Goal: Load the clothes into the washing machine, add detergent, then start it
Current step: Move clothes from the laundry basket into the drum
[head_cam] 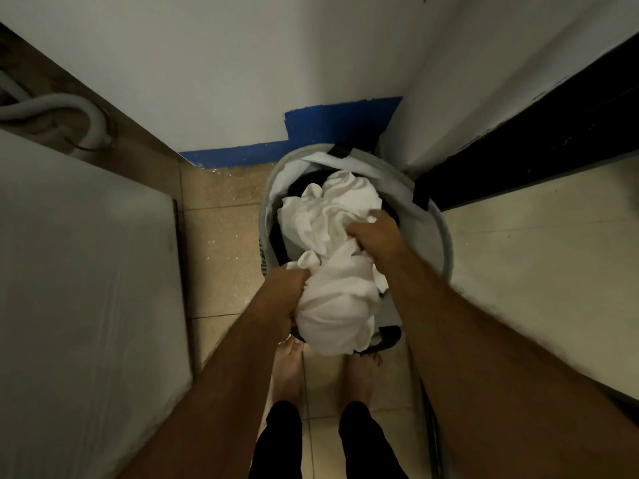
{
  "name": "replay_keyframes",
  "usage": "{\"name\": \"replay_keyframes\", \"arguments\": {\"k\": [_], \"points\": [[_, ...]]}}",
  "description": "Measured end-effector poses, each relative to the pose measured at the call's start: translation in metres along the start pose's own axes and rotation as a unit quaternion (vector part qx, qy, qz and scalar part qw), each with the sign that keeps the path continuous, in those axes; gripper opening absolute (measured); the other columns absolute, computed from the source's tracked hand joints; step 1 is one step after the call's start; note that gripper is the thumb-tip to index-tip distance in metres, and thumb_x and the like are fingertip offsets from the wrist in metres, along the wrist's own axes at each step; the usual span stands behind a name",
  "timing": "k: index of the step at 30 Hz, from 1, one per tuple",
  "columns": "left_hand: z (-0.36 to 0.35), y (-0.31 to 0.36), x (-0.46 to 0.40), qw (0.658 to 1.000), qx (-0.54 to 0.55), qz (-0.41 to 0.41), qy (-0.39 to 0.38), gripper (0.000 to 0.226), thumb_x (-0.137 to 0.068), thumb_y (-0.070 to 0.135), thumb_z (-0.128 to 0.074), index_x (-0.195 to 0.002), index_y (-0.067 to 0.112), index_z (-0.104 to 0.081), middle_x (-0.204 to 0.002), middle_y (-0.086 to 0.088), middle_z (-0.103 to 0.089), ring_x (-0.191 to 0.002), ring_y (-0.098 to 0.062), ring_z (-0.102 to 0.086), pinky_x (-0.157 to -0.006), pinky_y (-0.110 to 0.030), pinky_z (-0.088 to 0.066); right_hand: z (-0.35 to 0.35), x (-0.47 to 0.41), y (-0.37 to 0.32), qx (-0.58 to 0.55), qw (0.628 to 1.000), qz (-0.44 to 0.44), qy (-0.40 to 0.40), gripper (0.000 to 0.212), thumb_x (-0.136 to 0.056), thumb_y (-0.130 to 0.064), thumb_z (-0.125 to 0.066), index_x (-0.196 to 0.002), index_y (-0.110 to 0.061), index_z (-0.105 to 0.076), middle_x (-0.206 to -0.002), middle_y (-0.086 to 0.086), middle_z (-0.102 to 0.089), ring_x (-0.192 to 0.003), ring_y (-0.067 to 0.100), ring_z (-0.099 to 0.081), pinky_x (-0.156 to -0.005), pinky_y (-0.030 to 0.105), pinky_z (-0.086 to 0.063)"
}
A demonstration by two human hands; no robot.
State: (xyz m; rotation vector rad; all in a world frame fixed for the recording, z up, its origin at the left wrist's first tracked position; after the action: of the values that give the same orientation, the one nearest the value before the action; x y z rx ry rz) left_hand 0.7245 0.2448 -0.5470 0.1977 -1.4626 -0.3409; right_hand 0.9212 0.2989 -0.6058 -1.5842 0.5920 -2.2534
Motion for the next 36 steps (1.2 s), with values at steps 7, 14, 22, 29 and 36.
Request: {"name": "replay_keyframes", "arguments": {"k": [7, 14, 22, 29, 36], "points": [[0.025, 0.008, 0.025, 0.996, 0.005, -0.056, 0.068, 0.022, -0.095, 0.015, -0.047, -0.075, 0.019, -0.056, -0.075, -0.006, -0.058, -0.069, -0.019, -0.055, -0.062, -0.031, -0.045, 0.054, 0.068, 0.003, -0.16, 0.98, 0.062, 0.104, 0.021, -0.088, -0.022, -0.053, -0.077, -0.031, -0.068, -0.071, -0.011, -0.067, -0.066, 0.012, -0.058, -0.052, 0.026, -0.047], [0.007, 0.037, 0.078, 0.997, -0.016, -0.072, 0.023, 0.04, -0.093, 0.015, -0.055, -0.132, 0.01, -0.048, -0.124, -0.014, -0.055, -0.112, -0.034, -0.055, -0.093, -0.045, -0.049, 0.089, 0.158, -0.077, -0.112, 0.969, 0.206, 0.083, 0.024, -0.093, -0.026, -0.051, -0.096, -0.035, -0.073, -0.079, -0.009, -0.07, -0.075, 0.014, -0.065, -0.062, 0.032, -0.054], [-0.026, 0.126, 0.189, 0.979, -0.049, -0.193, -0.044, 0.057, -0.094, 0.023, -0.059, -0.144, 0.011, -0.033, -0.136, 0.001, -0.046, -0.124, -0.014, -0.044, -0.11, -0.033, -0.033, 0.111, 0.274, -0.207, -0.095, 0.947, 0.306, -0.015, 0.024, -0.089, -0.026, -0.048, -0.078, -0.017, -0.068, -0.071, -0.005, -0.066, -0.068, 0.007, -0.061, -0.061, 0.023, -0.049], [0.01, 0.21, 0.354, 0.932, -0.015, -0.363, -0.01, 0.014, -0.092, 0.016, -0.054, -0.086, 0.018, -0.066, -0.083, 0.0, -0.066, -0.077, -0.014, -0.06, -0.073, -0.035, -0.048, 0.153, 0.419, -0.315, -0.082, 0.922, 0.376, -0.044, 0.028, -0.081, -0.028, -0.066, -0.054, -0.026, -0.063, -0.056, -0.009, -0.063, -0.053, 0.007, -0.06, -0.051, 0.02, -0.046], [0.037, 0.254, 0.498, 0.911, 0.201, -0.353, -0.067, 0.041, -0.078, 0.044, -0.049, -0.1, 0.017, -0.071, -0.103, -0.011, -0.073, -0.096, -0.029, -0.069, -0.082, -0.044, -0.056, 0.174, 0.509, -0.342, 0.073, 0.902, 0.404, -0.136, 0.04, -0.072, -0.045, -0.079, -0.096, -0.014, -0.07, -0.093, -0.002, -0.074, -0.085, 0.012, -0.07, -0.079, 0.036, -0.058]]}}
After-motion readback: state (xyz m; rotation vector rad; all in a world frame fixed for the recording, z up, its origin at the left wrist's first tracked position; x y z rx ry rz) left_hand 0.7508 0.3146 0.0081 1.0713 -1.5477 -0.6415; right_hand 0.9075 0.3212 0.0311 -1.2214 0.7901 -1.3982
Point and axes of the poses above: each hand's wrist, its own x-axis away from the middle knuckle, its own z-axis out of the back of the hand, y = z × x, the point moved 9 cm from there along -x, towards the middle knuckle
